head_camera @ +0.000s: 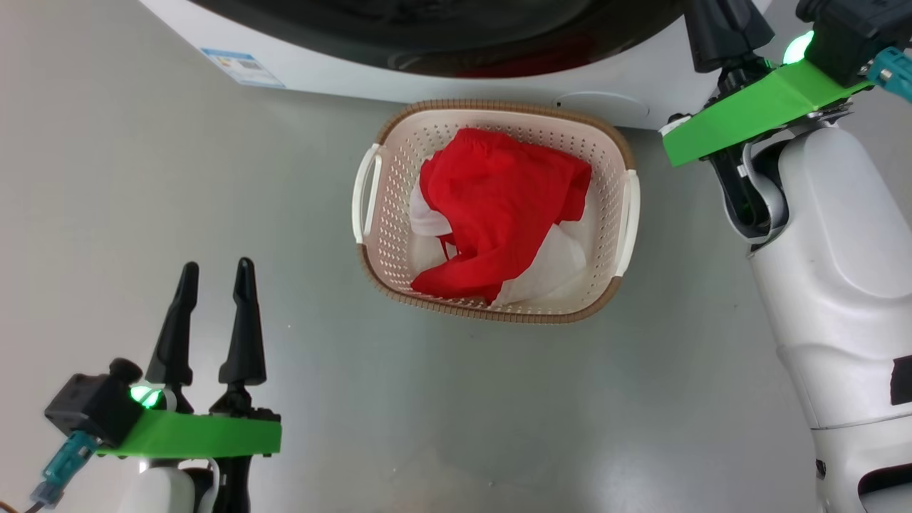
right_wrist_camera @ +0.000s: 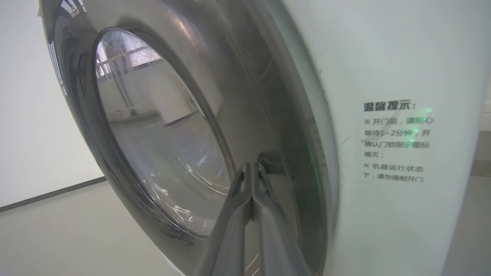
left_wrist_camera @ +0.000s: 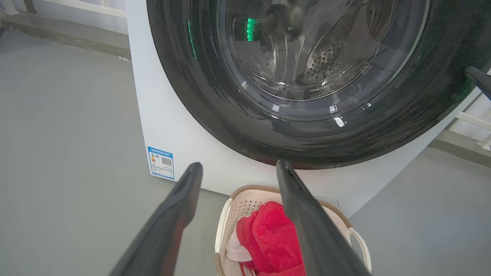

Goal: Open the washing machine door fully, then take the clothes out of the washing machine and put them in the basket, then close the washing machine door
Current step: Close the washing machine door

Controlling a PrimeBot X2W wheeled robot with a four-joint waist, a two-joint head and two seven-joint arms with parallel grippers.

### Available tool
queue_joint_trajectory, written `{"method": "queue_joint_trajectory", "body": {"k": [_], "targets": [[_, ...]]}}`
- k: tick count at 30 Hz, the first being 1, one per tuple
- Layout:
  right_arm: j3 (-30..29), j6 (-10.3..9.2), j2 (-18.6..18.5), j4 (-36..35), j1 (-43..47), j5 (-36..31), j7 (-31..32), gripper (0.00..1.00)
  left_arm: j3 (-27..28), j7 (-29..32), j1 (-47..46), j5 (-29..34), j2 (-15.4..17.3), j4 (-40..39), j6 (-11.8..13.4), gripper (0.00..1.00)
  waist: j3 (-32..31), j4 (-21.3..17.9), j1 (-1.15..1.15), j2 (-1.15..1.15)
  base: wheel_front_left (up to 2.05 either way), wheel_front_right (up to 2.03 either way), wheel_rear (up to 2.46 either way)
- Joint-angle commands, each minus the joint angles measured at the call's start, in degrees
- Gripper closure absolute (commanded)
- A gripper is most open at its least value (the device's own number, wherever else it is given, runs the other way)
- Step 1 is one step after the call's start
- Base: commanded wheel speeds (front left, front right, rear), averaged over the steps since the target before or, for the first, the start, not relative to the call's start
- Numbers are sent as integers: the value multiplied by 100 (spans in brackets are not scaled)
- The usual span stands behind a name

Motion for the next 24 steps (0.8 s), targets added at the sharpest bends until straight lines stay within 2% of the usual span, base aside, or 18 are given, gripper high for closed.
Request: {"method": "queue_joint_trajectory", "body": {"k": [1, 9, 10, 11, 12, 13, 14, 15, 24], "targets": [[96, -16, 152, -147, -6, 39, -26, 100, 204, -46, -58, 52, 116, -100, -17, 0, -60, -25, 0, 0, 0, 0, 0], [392, -16, 180, -128, 525, 121, -26, 100, 261, -46, 62, 129, 126, -8, -17, 0, -322, -147, 0, 0, 0, 0, 0], [401, -16, 171, -134, 607, 139, -26, 93, 267, -46, 76, 138, 136, 10, -17, 0, -365, -165, 0, 0, 0, 0, 0], [408, -16, 156, -140, 692, 156, -26, 82, 266, -46, 95, 148, 154, 30, -17, 0, -414, -185, 0, 0, 0, 0, 0], [402, -16, 143, -152, 784, 170, -26, 62, 269, -46, 118, 155, 175, 50, -17, 0, -467, -208, 0, 0, 0, 0, 0], [394, -16, 136, -175, 881, 181, -26, 40, 278, -46, 143, 160, 197, 70, -17, 0, -523, -233, 0, 0, 0, 0, 0], [392, -16, 124, -193, 990, 181, -26, 5, 283, -46, 172, 172, 225, 92, -17, 0, -583, -262, 0, 0, 0, 0, 0], [383, -16, 115, -212, 1101, 183, -26, 0, 288, -46, 201, 185, 253, 107, -17, 0, -642, -293, 0, 0, 0, 0, 0], [162, -16, 81, -350, 2238, 184, -26, 0, 357, -46, 480, 294, 468, 241, -17, 0, -1235, -680, 0, 0, 0, 0, 0]]}}
